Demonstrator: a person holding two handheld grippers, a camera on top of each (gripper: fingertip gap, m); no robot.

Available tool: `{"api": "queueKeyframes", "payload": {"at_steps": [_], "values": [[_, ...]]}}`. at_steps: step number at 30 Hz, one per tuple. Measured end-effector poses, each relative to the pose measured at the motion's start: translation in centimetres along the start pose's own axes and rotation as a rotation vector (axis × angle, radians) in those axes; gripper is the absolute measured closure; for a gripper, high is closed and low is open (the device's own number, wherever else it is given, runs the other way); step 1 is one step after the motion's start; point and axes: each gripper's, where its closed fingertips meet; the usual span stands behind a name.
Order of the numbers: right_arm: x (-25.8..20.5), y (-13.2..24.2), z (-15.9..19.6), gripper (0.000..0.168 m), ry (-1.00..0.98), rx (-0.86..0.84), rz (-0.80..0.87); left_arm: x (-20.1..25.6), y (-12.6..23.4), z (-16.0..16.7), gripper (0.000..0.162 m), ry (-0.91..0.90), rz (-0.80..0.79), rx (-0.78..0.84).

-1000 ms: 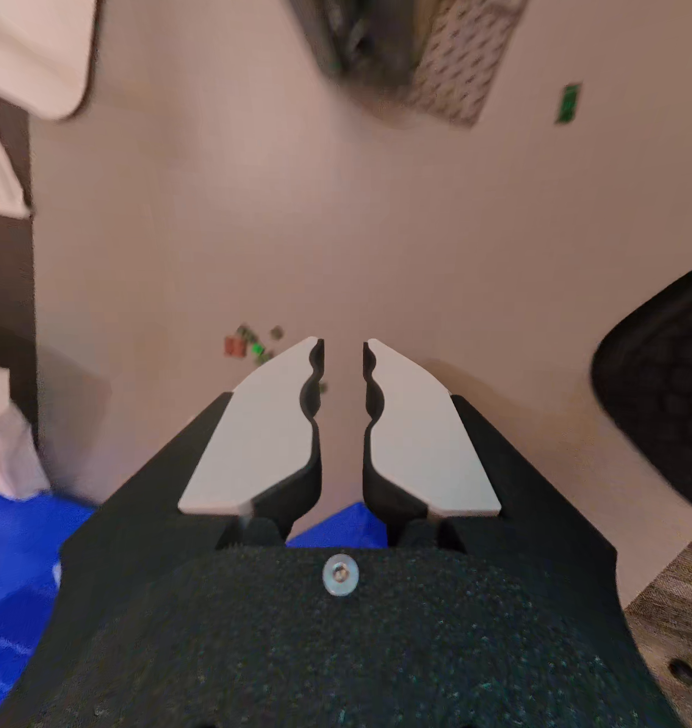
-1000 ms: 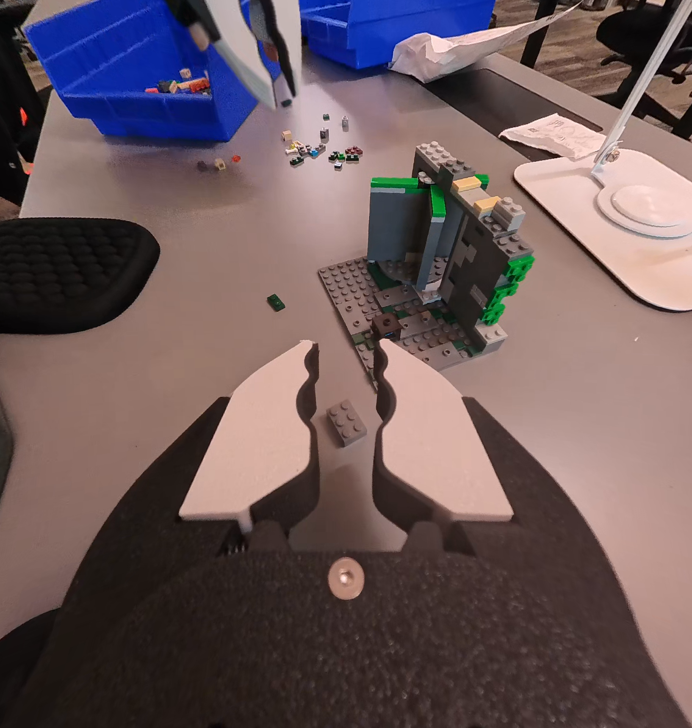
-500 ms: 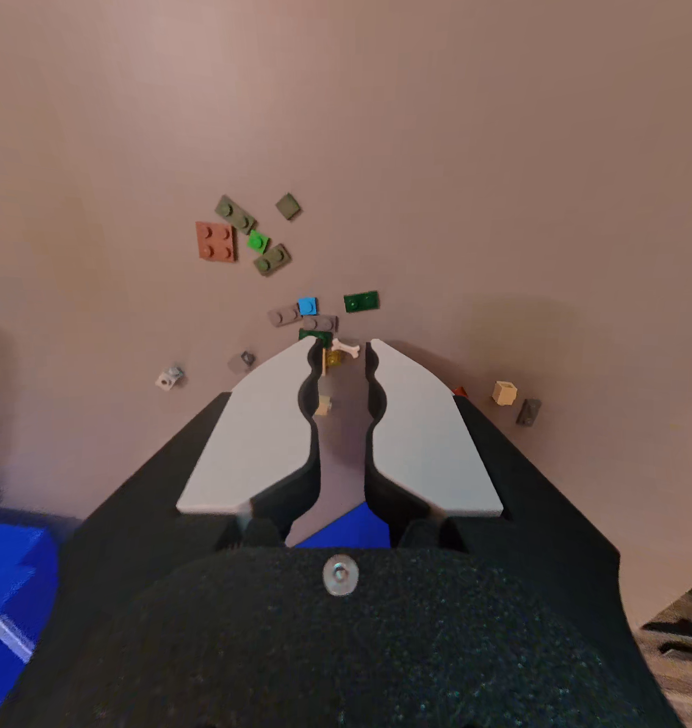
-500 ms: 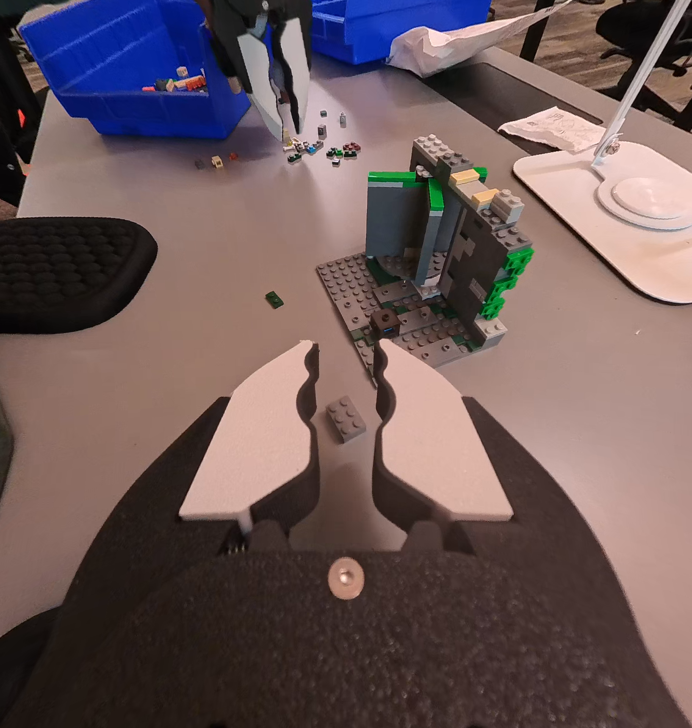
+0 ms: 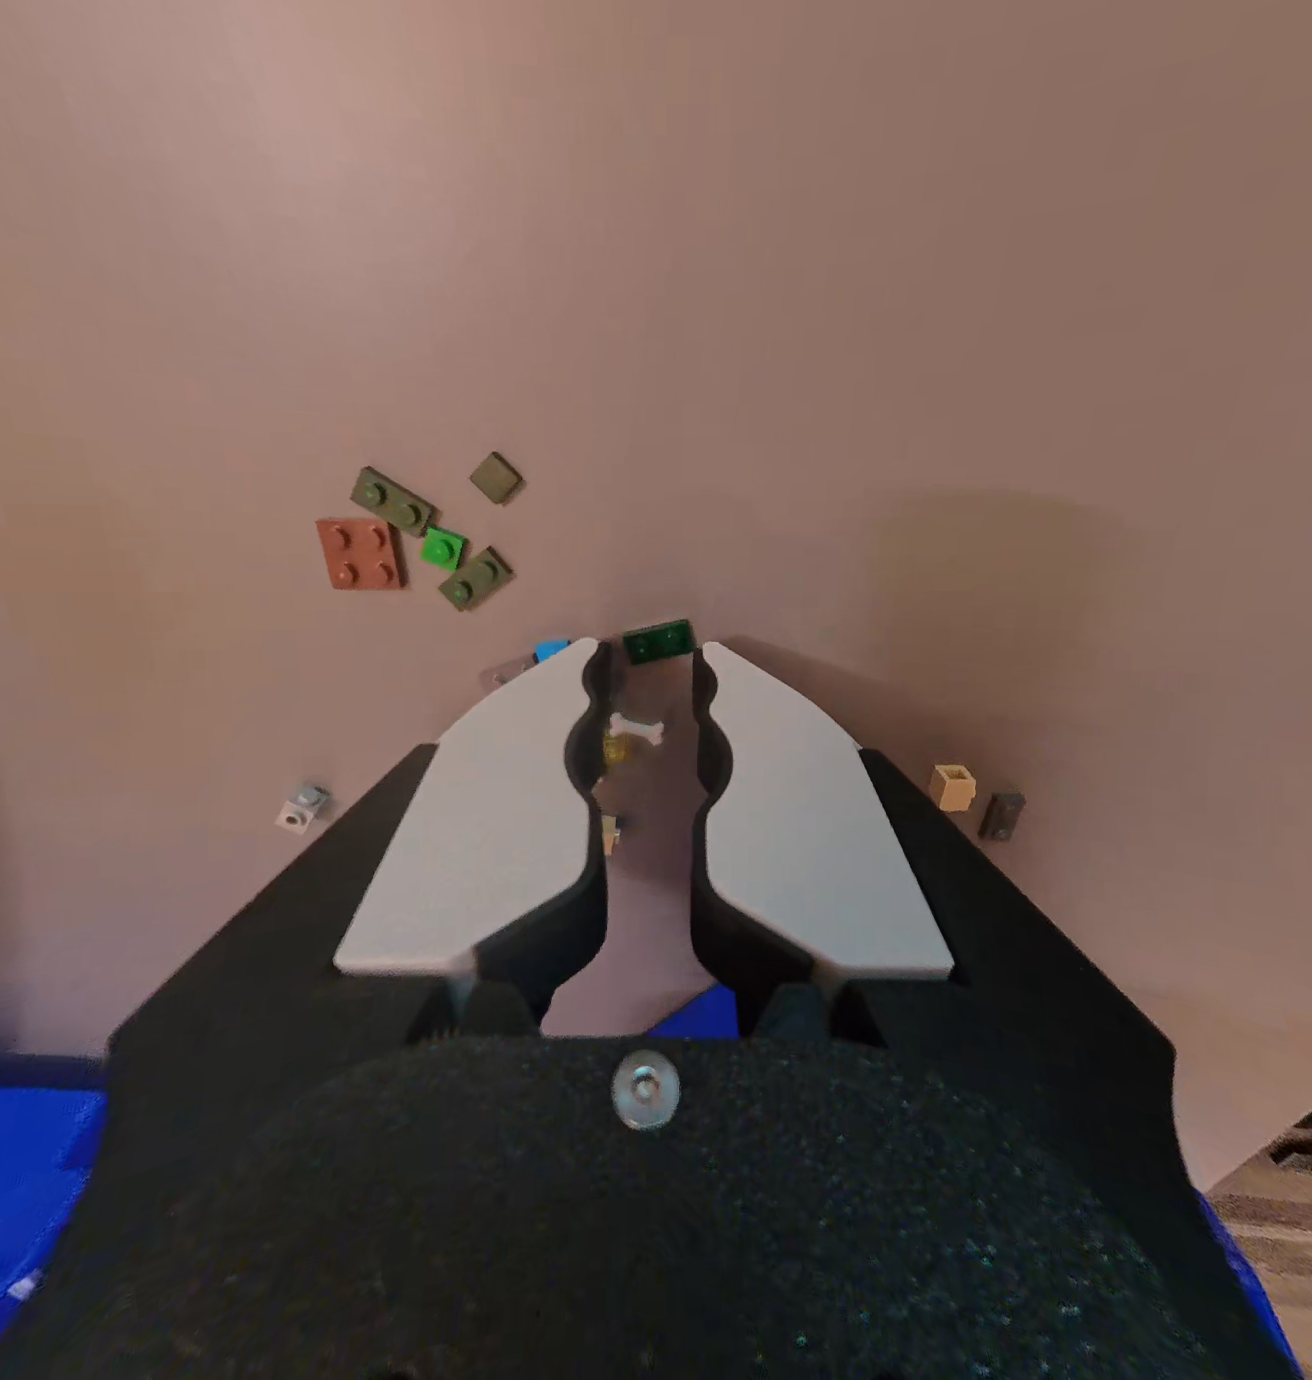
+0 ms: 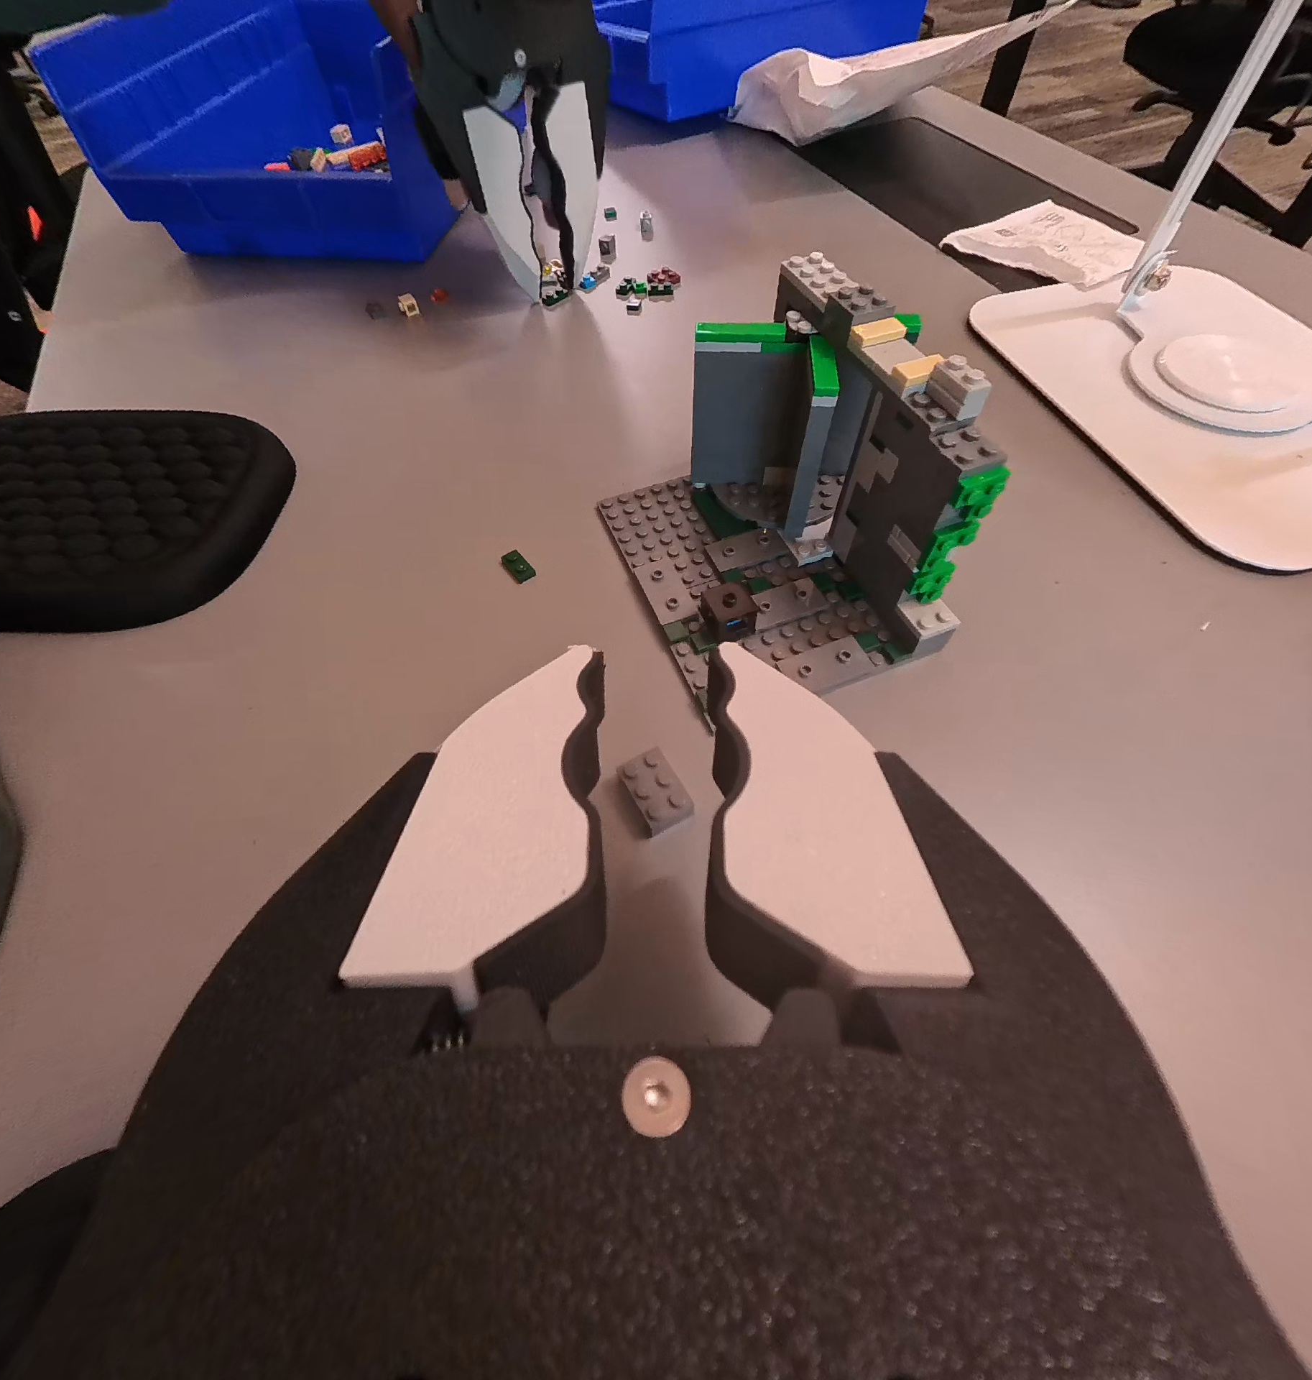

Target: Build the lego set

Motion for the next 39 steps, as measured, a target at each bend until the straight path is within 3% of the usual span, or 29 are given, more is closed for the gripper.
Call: {"api": "queueKeyframes", "payload": {"at_steps": [8,11,19,23,33,39], "values": [[0.0,0.0,0.1,0.142,0.001,0.0,-0.003,0.1,-0.1,-0.2,0.146,0.036,0.002,-0.002],[0.1,0.2,0.0,0.142,0.002,0.005,0.002,1.1,0.1,-1.8,0.146,-0.024,-0.001,0.033],[0.2,0.4,-0.2,0.143,0.01,0.009,0.014,9.0,0.8,-11.7,0.146,-0.481,0.009,0.077],[0.2,0.5,-0.4,0.143,0.014,0.013,0.021,11.7,0.8,-14.8,0.146,-0.69,0.042,0.041],[0.7,0.7,-0.3,0.143,0.016,0.008,0.048,14.1,-1.2,-17.8,0.146,-1.078,0.097,-0.07],[0.8,0.7,0.0,0.143,0.014,0.001,0.051,13.1,-1.7,-17.8,0.146,-1.154,0.088,-0.089]]}}
Point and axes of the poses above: each gripper's, where its closed fingertips meet, y back along the fingers, z out of its underside, x = y × z across the jaws, and after that the axes turned 6 degrees about z, right-handed
